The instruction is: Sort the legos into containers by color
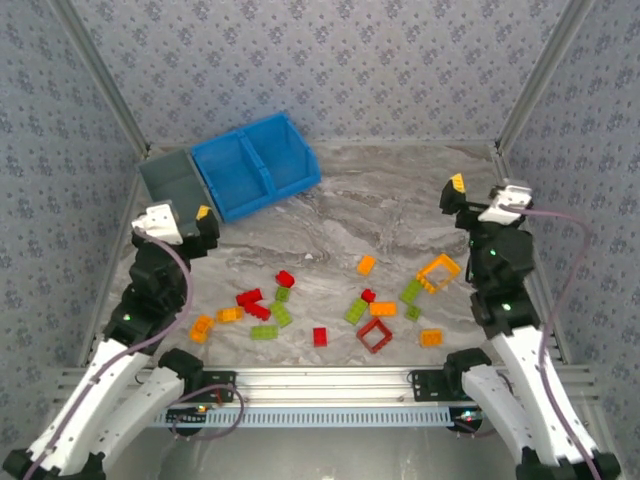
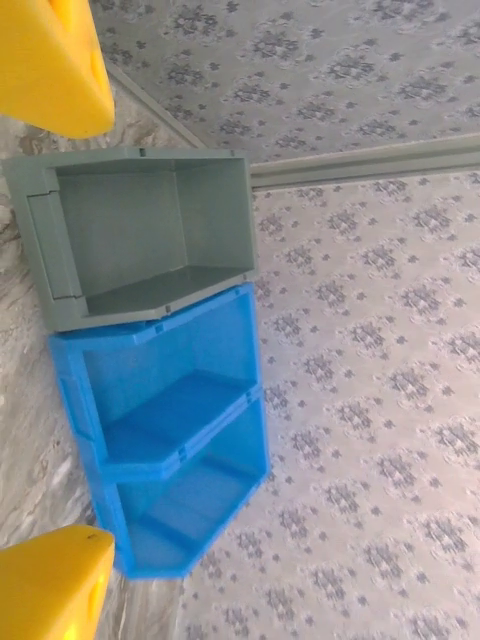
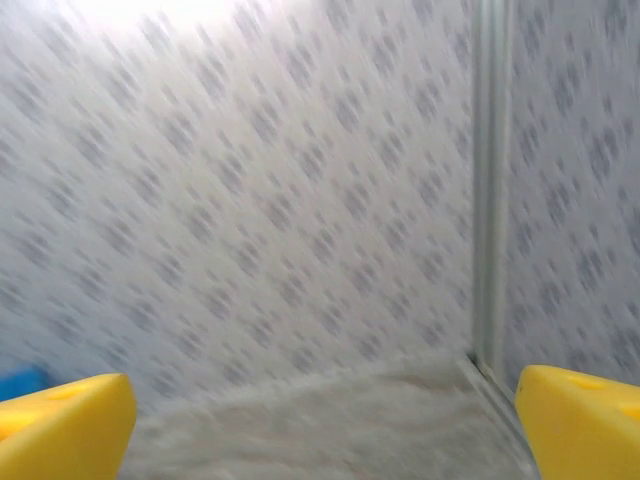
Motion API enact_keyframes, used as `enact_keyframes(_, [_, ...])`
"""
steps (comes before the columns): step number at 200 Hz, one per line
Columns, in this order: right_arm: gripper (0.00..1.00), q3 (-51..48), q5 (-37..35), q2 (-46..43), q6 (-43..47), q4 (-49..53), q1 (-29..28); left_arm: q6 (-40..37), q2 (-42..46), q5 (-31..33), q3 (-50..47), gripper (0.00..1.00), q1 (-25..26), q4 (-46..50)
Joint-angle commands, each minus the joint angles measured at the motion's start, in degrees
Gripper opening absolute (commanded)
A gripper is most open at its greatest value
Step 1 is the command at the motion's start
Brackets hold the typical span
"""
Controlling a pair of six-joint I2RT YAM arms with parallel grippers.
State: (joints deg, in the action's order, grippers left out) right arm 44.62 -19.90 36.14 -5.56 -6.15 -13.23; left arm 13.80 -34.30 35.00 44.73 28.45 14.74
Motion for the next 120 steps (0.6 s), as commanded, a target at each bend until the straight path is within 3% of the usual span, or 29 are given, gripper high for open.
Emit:
enact_keyframes(1, [1.00, 10.95, 1.30, -2.26, -14.88, 21.90, -1.78, 15.10, -5.19, 4.34, 15.87, 0.99, 1.53, 26.96])
enact_keyframes(11, [1.00, 15.82, 0.67, -1.88, -26.65, 37.02, -1.45, 21.89, -9.39, 2.66, 22.84, 1.00, 1.39, 38.43])
enact_keyframes(17, [1.00, 16.61, 1.23, -2.01, -32.37, 42.93, -1.23, 23.57, -10.95, 1.77, 24.02, 1.00, 1.12, 39.47])
enact_keyframes(27, [1.00, 15.79, 7.54, -2.46, -27.08, 41.58, -0.91, 19.03, -13.36, -9.05, 25.94, 0.99, -2.66, 36.54])
enact_keyframes(45, [0.99, 18.26, 14.97, -0.36, -24.34, 44.41, -1.08, 21.94, -21.19, -22.74, 32.84, 0.99, -10.90, 40.84])
enact_keyframes(71, [1.00, 20.53, 19.95, 5.49, -23.75, 46.16, -5.40, 20.37, -33.53, -22.60, 41.52, 0.99, -14.70, 46.03])
enact_keyframes(88, [1.00, 22.40, 17.14, 11.24, -21.42, 47.36, -12.25, 19.49, -41.55, -28.23, 46.00, 0.99, -20.19, 45.17])
enact_keyframes(120, [1.00, 27.34, 16.65, 22.83, -19.10, 46.19, -21.93, 15.72, -57.35, -31.31, 56.48, 0.99, -23.98, 44.30])
